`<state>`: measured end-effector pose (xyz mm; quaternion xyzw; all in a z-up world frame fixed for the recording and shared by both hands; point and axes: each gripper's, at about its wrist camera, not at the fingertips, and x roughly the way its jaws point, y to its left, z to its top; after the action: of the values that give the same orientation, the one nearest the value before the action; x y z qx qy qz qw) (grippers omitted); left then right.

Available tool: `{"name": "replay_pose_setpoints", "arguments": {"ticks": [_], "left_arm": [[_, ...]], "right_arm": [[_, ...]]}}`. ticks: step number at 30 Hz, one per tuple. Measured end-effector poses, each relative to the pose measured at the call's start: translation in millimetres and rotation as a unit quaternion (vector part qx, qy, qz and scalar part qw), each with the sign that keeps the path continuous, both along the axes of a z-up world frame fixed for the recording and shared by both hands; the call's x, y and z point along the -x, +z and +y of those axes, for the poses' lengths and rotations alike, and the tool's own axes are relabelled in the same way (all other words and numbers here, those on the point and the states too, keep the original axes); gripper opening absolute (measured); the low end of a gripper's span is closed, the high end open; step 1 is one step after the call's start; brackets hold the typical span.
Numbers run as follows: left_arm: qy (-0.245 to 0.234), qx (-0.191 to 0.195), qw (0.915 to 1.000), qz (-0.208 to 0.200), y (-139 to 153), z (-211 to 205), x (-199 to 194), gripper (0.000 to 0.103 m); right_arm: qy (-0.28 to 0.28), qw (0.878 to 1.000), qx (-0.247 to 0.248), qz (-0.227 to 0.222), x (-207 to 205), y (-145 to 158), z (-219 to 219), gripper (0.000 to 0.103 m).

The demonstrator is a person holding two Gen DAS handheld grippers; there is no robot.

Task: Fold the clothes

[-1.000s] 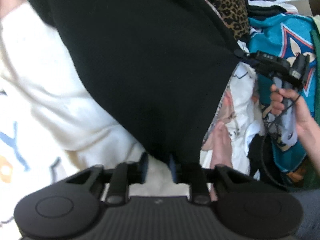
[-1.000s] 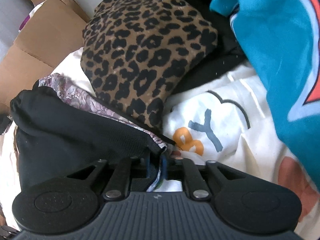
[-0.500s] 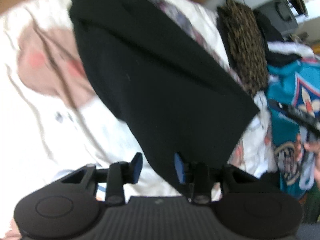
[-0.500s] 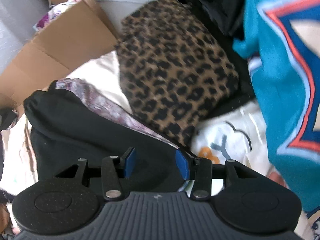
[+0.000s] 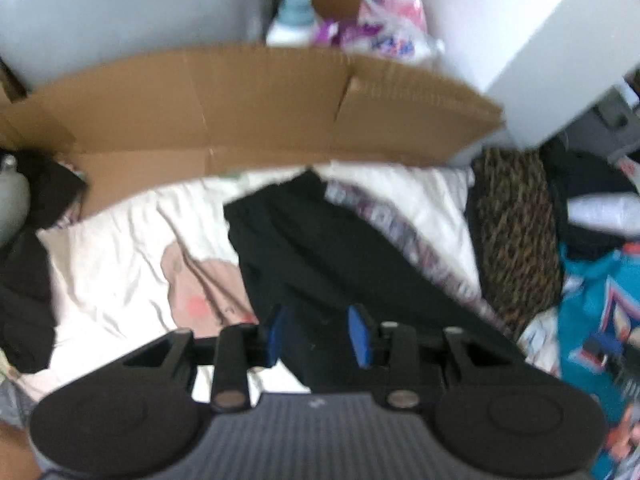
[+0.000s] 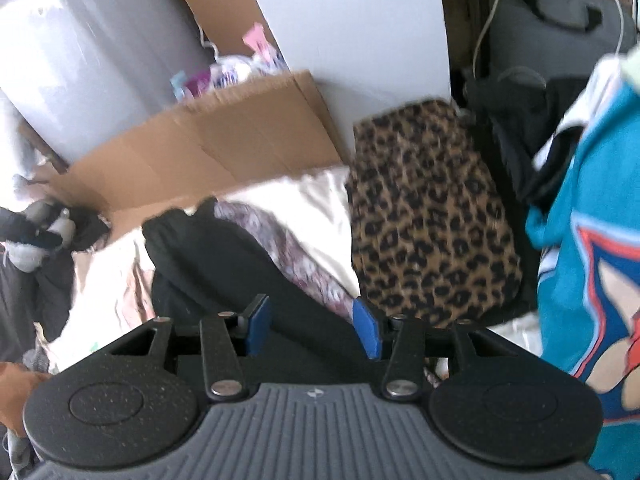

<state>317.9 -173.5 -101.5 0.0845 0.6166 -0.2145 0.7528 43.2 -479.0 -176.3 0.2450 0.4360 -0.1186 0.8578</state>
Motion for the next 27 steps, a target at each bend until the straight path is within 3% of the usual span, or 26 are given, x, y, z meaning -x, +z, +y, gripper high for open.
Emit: {"name": "replay_pose_setpoints", "arguments": {"ticks": [6,11,16,22,27], "left_arm": [[0.038,0.02,0.9987,-0.028,52,-43,-8,0.037],[0.06,0.041,0.9966,-0.039,53,-65,-14,0.037],[0.066,0.037,0.9963,-0.039,22,-83,-36,0.037],[0.083,0.043,0.9952,-0.031,-36,-90,-55,0.036],[0.101,0.046,0.9935,-0.029,-84,-95,-71,0.036]], "right_arm": [[0.001,1.0,0.005,-0.026,-2,34,-3,0.054],[0.035,0.998,0.01,-0.05,0,35,11,0.054],[0.079,0.995,0.023,-0.055,-13,13,23,0.054],[0.123,0.989,0.064,-0.059,-35,-27,34,0.054],[0.144,0.985,0.074,-0.06,-51,-65,33,0.047]]}}
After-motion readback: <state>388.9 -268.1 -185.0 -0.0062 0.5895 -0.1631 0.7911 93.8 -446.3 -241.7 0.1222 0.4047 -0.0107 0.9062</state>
